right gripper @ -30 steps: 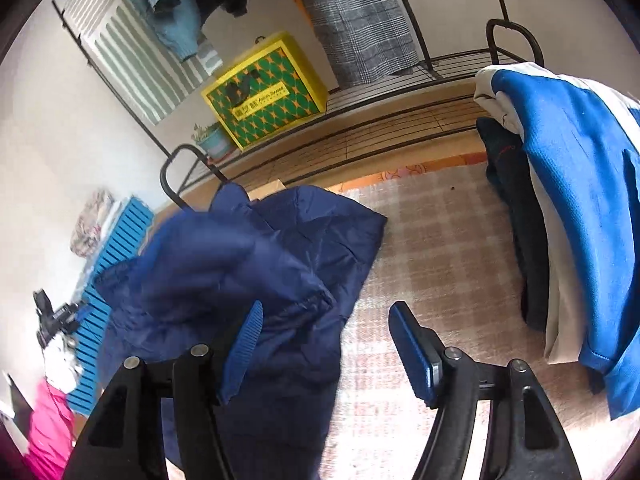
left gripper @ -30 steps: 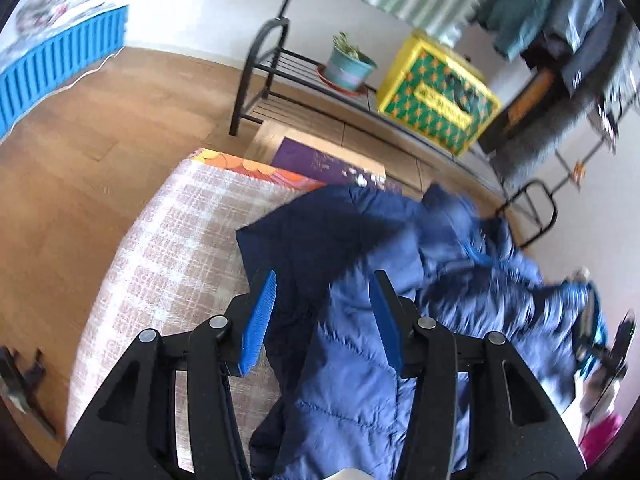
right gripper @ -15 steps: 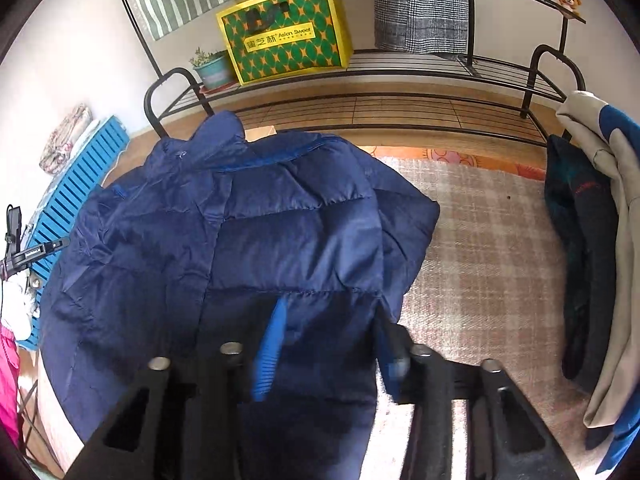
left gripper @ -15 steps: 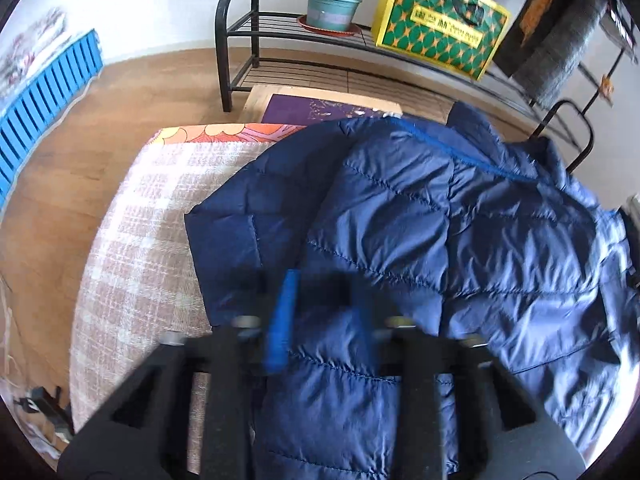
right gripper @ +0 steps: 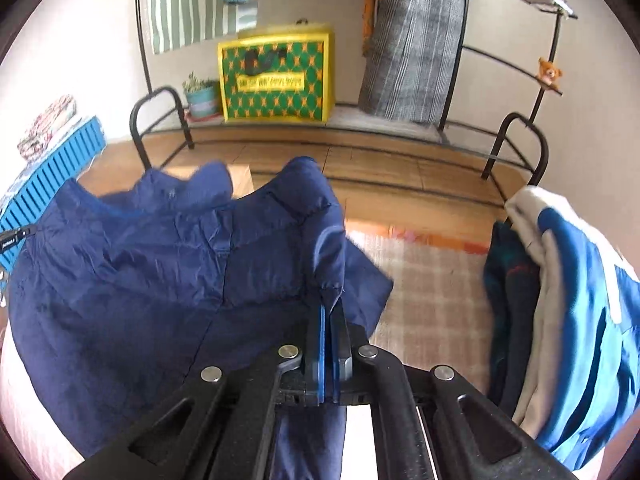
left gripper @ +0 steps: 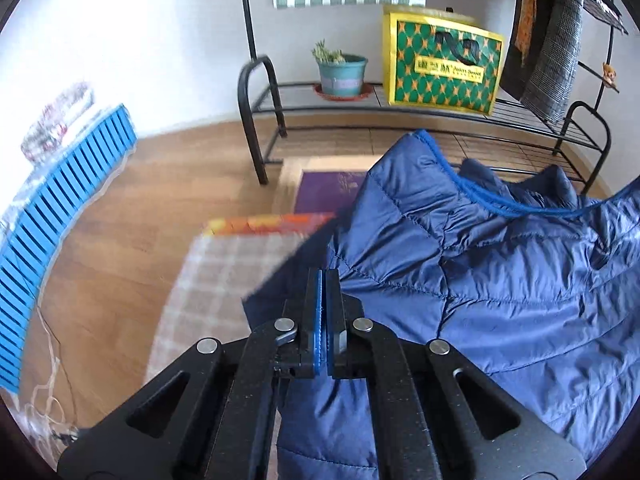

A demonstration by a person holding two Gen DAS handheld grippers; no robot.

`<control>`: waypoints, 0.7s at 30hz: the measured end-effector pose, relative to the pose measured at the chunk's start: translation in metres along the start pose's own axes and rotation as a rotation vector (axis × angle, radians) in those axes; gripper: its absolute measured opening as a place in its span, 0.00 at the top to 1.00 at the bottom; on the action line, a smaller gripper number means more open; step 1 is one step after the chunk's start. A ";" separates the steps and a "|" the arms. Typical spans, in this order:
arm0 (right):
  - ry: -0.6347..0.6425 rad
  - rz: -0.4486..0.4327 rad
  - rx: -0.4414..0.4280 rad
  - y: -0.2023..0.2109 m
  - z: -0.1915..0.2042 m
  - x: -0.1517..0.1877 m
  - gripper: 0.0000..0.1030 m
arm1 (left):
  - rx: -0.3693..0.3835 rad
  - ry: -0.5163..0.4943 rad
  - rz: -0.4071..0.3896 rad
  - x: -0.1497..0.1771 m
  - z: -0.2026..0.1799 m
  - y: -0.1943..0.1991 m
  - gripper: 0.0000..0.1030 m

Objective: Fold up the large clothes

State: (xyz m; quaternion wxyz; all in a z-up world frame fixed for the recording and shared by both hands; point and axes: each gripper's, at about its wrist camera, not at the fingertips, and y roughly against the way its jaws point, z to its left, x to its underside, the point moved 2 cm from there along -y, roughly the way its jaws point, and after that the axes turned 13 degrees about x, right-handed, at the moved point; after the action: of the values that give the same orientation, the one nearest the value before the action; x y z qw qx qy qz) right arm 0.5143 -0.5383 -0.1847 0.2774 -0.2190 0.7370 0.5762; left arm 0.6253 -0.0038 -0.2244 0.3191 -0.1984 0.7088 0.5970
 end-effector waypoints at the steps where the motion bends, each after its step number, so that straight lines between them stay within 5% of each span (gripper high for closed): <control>1: -0.008 -0.019 0.002 -0.002 0.000 -0.006 1.00 | -0.014 -0.012 -0.017 -0.005 -0.001 -0.002 1.00; 6: -0.044 0.036 0.072 -0.057 0.005 -0.014 1.00 | -0.033 0.094 0.021 -0.013 0.013 -0.053 1.00; 10: 0.004 0.094 0.119 -0.092 0.018 -0.010 1.00 | -0.113 0.076 0.087 0.000 0.014 -0.091 1.00; 15: 0.033 0.148 0.136 -0.109 0.027 0.001 1.00 | -0.138 0.146 0.117 0.013 0.028 -0.104 1.00; 18: 0.002 0.125 0.146 -0.093 0.017 -0.004 0.74 | -0.161 0.136 0.071 0.003 0.030 -0.080 1.00; 21: -0.109 0.088 0.061 -0.061 -0.002 0.002 0.70 | -0.101 0.103 -0.006 -0.011 0.018 -0.046 1.00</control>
State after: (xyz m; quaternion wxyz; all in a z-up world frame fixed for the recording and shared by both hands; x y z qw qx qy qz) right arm 0.5513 -0.5553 -0.2299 0.2984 -0.1462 0.7469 0.5760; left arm 0.6669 0.0034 -0.2514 0.2735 -0.2467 0.6926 0.6202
